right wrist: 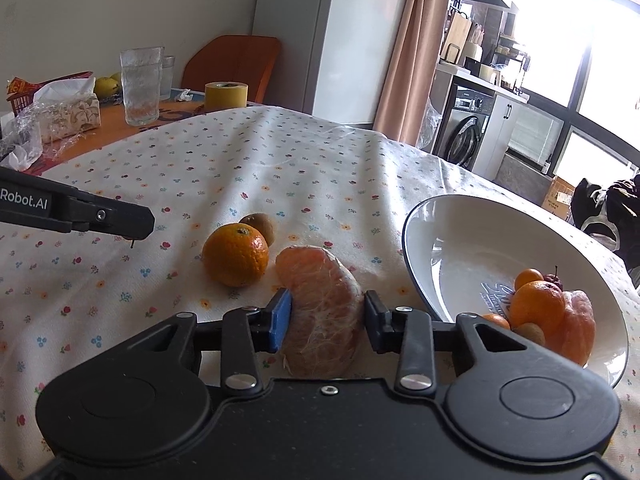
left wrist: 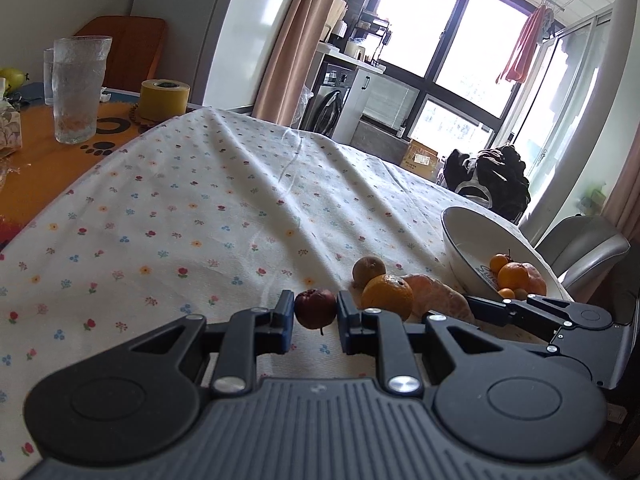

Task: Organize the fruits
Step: 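Lift the plum and peeled mandarin and carry both toward the white bowl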

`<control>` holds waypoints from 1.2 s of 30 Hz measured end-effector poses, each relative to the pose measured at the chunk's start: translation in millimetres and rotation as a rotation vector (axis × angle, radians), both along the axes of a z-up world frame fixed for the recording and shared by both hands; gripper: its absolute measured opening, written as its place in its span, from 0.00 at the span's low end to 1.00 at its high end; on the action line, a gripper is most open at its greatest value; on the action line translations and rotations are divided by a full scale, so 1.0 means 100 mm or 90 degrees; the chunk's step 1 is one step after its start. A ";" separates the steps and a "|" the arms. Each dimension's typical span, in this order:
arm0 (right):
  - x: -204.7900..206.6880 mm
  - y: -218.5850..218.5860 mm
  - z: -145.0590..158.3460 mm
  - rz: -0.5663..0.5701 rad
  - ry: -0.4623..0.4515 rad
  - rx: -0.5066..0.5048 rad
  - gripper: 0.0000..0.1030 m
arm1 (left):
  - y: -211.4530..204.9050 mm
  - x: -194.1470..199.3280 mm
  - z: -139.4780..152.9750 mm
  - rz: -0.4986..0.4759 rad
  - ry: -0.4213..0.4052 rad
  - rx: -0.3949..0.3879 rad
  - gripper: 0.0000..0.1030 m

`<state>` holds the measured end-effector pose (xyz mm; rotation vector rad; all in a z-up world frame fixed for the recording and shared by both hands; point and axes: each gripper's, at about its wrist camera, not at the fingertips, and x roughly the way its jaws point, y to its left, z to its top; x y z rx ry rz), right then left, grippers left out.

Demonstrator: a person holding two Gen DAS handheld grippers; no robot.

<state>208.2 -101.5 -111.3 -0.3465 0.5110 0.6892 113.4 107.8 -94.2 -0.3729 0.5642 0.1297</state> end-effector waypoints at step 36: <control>-0.16 0.07 0.21 0.042 -0.019 0.068 0.24 | -0.06 0.03 -0.01 -0.014 0.007 0.007 0.20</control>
